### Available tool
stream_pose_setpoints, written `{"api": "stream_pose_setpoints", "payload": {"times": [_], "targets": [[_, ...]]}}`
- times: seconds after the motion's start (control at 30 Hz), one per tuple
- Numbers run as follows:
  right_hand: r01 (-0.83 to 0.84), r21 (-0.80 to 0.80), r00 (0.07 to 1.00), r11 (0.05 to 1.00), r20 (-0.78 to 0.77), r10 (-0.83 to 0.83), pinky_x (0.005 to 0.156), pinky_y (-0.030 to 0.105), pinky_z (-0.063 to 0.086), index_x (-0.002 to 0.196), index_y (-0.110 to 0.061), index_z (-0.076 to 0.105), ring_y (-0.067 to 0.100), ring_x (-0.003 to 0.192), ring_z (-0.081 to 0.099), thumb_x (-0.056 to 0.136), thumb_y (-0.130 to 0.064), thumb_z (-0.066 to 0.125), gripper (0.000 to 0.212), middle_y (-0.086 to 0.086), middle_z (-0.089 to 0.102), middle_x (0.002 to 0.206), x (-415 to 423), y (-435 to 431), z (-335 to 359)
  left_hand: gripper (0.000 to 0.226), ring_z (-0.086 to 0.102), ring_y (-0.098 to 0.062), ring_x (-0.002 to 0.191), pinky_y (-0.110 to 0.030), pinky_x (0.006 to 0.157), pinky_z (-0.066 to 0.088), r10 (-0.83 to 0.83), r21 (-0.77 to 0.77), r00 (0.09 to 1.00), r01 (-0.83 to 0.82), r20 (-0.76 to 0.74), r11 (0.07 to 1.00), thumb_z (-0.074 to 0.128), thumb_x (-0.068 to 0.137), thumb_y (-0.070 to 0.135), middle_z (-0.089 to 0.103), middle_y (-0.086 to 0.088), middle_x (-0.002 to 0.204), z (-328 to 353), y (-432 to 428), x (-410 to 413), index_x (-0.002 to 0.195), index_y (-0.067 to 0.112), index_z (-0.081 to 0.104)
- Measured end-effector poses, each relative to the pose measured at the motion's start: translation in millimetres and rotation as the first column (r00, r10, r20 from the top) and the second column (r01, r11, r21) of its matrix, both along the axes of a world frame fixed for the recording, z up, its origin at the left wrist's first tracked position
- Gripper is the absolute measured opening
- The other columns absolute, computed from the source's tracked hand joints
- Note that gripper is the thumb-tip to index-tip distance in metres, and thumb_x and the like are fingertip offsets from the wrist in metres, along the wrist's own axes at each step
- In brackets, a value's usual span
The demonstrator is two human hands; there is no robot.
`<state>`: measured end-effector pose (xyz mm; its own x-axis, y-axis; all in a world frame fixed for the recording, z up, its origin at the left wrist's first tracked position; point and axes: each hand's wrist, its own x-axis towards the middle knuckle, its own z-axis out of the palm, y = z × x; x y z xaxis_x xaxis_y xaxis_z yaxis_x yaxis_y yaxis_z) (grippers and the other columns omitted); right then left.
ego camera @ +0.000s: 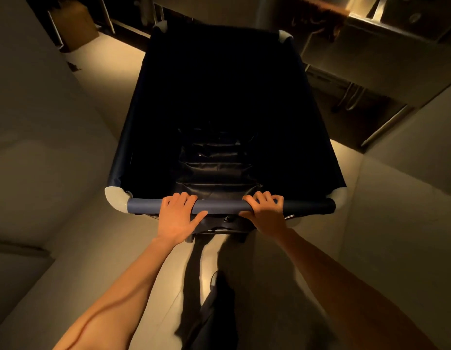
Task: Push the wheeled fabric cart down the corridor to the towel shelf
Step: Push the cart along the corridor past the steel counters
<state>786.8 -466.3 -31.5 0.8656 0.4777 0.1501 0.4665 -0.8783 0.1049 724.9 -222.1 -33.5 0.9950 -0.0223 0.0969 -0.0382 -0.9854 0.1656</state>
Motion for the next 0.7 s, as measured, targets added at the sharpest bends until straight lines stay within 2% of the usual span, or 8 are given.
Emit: {"api": "stream_pose_setpoints", "payload": {"times": [0.07,0.1,0.17,0.23,0.4,0.53,0.7], "targets": [[0.01,0.024,0.999,1.0,-0.045,-0.009,0.072,0.037,0.038,0.096,-0.023,0.069,0.025,0.074,0.062,0.079,-0.062,0.046,0.048,0.003,0.065,0.079,22.9,1.3,2.6,0.07,0.057,-0.026,0.08,-0.04,0.075,0.043,0.012,-0.005,1.0,-0.012,-0.006,1.0,0.018,0.09,0.063,0.062,-0.008,0.087,2.0,-1.2,21.2,0.101,0.01,0.062],[0.012,0.043,0.999,0.999,-0.052,-0.01,0.072,0.038,0.039,0.095,-0.024,0.068,0.025,0.074,0.061,0.077,-0.061,0.044,0.047,0.002,0.065,0.079,34.6,0.9,2.3,0.072,0.057,-0.026,0.08,-0.04,0.075,0.043,0.018,-0.005,1.0,-0.018,-0.012,1.0,0.016,0.09,0.064,0.062,-0.008,0.087,2.2,-1.9,32.1,0.101,0.01,0.063],[-0.006,0.078,0.999,0.997,-0.049,0.01,0.073,0.037,0.031,0.095,-0.024,0.067,0.025,0.076,0.061,0.077,-0.059,0.037,0.049,0.003,0.063,0.08,56.4,-1.2,0.9,0.072,0.057,-0.026,0.081,-0.04,0.075,0.042,0.03,-0.003,0.999,-0.03,-0.017,1.0,0.018,0.089,0.065,0.062,-0.008,0.087,1.6,-2.7,52.6,0.1,0.01,0.063],[-0.026,0.105,0.999,0.994,-0.039,0.03,0.073,0.036,0.024,0.097,-0.023,0.064,0.027,0.079,0.06,0.077,-0.058,0.037,0.048,0.005,0.063,0.083,77.9,-1.7,-3.2,0.066,0.057,-0.027,0.083,-0.041,0.076,0.042,0.033,-0.005,0.999,-0.033,-0.016,0.999,0.026,0.087,0.063,0.063,-0.009,0.089,0.4,-1.8,72.4,0.101,0.01,0.064],[-0.047,0.104,0.998,0.993,-0.038,0.051,0.074,0.037,0.025,0.097,-0.023,0.065,0.027,0.081,0.058,0.078,-0.057,0.037,0.048,0.006,0.063,0.087,113.6,0.2,-7.1,0.063,0.057,-0.03,0.088,-0.041,0.08,0.036,0.07,0.016,0.997,-0.07,-0.027,0.997,0.032,0.083,0.061,0.064,-0.011,0.093,0.3,-2.0,107.3,0.103,0.01,0.063],[-0.038,0.083,0.998,0.996,-0.043,0.041,0.072,0.035,0.027,0.094,-0.024,0.067,0.025,0.078,0.057,0.078,-0.058,0.036,0.049,0.003,0.062,0.082,118.7,-4.2,-5.3,0.064,0.057,-0.032,0.089,-0.042,0.081,0.035,0.099,0.028,0.994,-0.098,-0.052,0.995,0.032,0.082,0.06,0.064,-0.012,0.094,1.6,-11.6,111.7,0.104,0.009,0.063],[-0.153,0.175,0.988,0.973,0.002,0.155,0.071,0.035,0.028,0.097,-0.019,0.067,0.026,0.079,0.057,0.084,-0.058,0.045,0.046,0.005,0.064,0.085,107.2,-33.3,-8.7,0.063,0.056,-0.032,0.089,-0.039,0.083,0.029,0.135,0.024,0.99,-0.134,-0.044,0.991,0.033,0.083,0.061,0.063,-0.011,0.094,0.2,-35.9,92.2,0.106,0.009,0.061]]}}
